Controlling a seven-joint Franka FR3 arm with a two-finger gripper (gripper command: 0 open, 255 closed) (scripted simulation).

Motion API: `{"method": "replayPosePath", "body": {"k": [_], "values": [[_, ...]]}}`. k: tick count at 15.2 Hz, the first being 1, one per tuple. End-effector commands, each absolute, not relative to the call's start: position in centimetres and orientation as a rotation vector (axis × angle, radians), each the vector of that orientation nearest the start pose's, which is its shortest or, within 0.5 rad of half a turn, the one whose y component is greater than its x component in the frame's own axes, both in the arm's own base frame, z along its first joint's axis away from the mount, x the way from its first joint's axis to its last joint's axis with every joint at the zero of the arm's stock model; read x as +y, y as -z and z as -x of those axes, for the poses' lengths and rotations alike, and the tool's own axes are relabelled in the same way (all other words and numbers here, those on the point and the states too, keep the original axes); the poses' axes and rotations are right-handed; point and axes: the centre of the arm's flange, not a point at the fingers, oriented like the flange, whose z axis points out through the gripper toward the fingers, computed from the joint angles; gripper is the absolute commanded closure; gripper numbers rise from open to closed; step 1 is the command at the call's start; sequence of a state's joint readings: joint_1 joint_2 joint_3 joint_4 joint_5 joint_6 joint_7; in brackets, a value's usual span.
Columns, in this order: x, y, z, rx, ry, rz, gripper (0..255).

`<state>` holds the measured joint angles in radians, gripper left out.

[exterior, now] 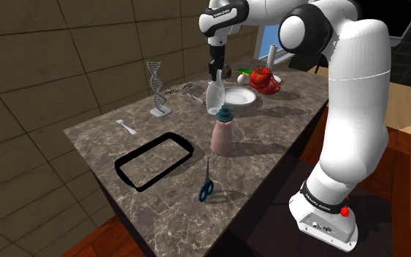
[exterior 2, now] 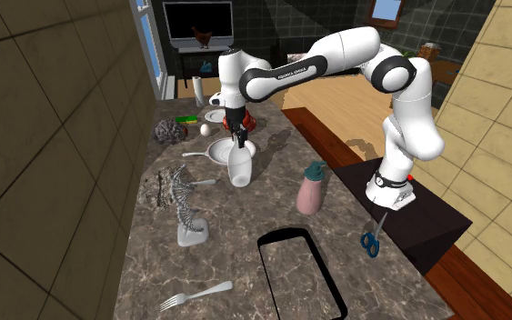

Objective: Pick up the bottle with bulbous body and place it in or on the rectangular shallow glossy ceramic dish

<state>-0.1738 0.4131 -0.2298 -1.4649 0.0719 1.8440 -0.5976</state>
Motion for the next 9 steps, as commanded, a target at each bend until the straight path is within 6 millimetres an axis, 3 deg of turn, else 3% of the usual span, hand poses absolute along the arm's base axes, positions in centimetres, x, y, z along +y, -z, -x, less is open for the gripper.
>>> {"method": "replayPosePath", "body": {"k": [1, 4, 9], "values": [[-23.9, -44.7, -63.3, -0.301, -0.051, 3.136, 255], [-23.9, -44.7, -63.3, -0.300, -0.050, 3.136, 255], [-23.9, -47.4, -63.3, -0.300, -0.050, 3.136, 255]]}}
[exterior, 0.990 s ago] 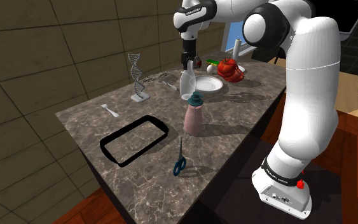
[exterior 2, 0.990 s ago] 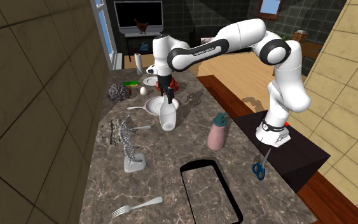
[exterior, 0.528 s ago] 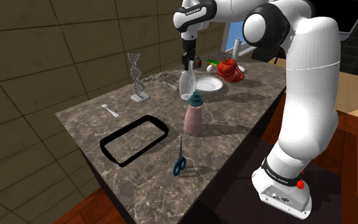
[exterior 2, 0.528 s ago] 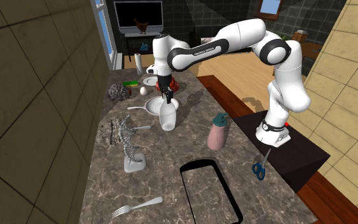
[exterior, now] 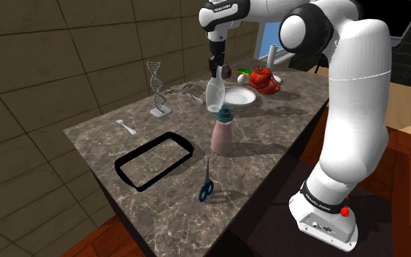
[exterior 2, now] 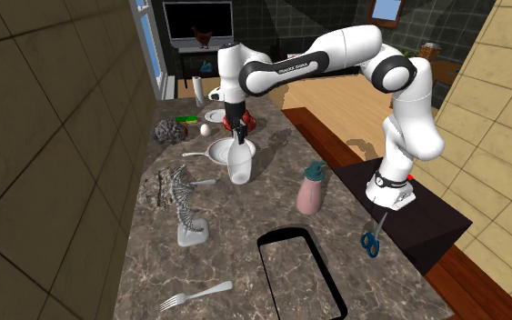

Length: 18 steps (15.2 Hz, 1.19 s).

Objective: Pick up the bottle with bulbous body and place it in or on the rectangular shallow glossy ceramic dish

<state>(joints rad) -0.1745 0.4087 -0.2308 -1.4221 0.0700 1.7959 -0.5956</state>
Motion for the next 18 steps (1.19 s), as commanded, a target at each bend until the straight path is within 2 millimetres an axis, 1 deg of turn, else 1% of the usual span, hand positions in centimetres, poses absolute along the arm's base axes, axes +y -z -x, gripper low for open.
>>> {"method": "replayPosePath", "body": {"k": [1, 18], "values": [[-23.9, -47.9, -63.3, -0.300, -0.050, 3.136, 255], [-23.9, -56.8, -63.3, -0.300, -0.050, 3.136, 255]]}}
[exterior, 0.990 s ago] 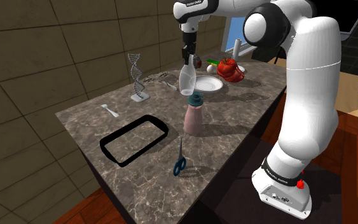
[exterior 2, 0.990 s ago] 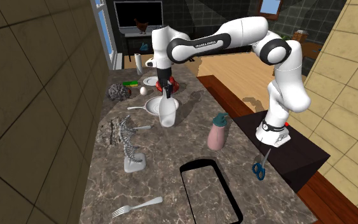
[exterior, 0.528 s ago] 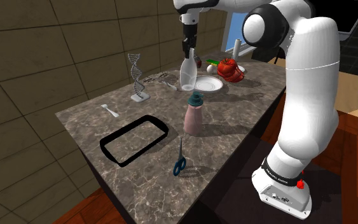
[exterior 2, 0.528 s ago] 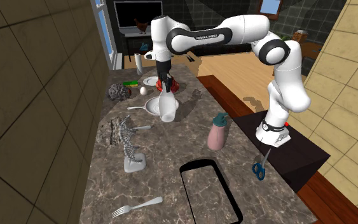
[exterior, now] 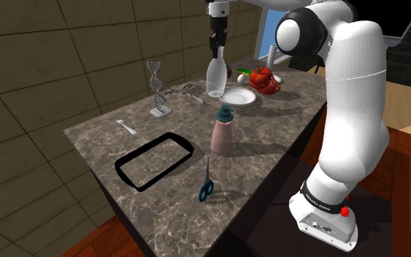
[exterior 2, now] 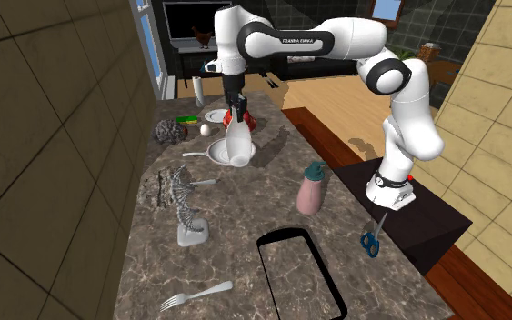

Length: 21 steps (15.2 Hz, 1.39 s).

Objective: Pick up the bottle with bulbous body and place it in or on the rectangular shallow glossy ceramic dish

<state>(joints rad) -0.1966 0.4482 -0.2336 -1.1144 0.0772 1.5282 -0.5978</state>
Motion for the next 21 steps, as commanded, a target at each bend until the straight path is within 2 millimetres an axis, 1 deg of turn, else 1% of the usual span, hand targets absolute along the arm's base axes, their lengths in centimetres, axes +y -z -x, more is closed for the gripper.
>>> {"method": "replayPosePath", "body": {"k": [1, 21], "values": [[-22.6, -57.0, -63.2, -0.300, -0.050, 3.136, 255], [3.2, -62.2, -61.0, -0.300, -0.050, 3.136, 255]]}}
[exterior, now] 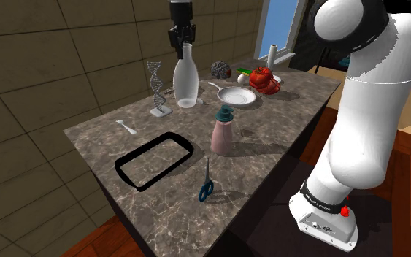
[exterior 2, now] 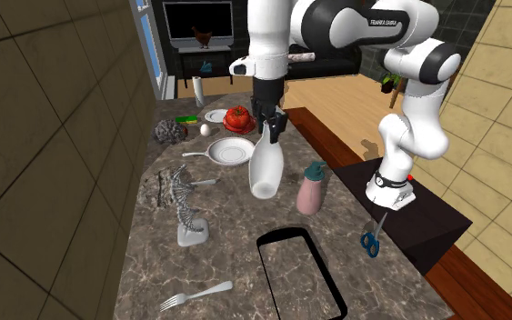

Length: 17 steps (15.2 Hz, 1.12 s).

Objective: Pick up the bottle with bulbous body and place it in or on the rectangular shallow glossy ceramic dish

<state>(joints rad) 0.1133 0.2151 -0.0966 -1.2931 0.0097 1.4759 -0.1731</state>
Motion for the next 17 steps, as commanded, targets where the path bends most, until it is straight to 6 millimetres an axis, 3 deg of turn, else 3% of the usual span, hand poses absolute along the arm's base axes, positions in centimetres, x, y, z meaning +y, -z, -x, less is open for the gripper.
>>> {"method": "replayPosePath", "body": {"k": [1, 16, 17], "values": [[4.5, -62.4, -60.9, -0.300, -0.050, 3.136, 255], [23.8, -66.3, -59.2, -0.300, -0.050, 3.136, 255], [24.1, -66.4, -59.2, -0.300, -0.050, 3.136, 255]]}}
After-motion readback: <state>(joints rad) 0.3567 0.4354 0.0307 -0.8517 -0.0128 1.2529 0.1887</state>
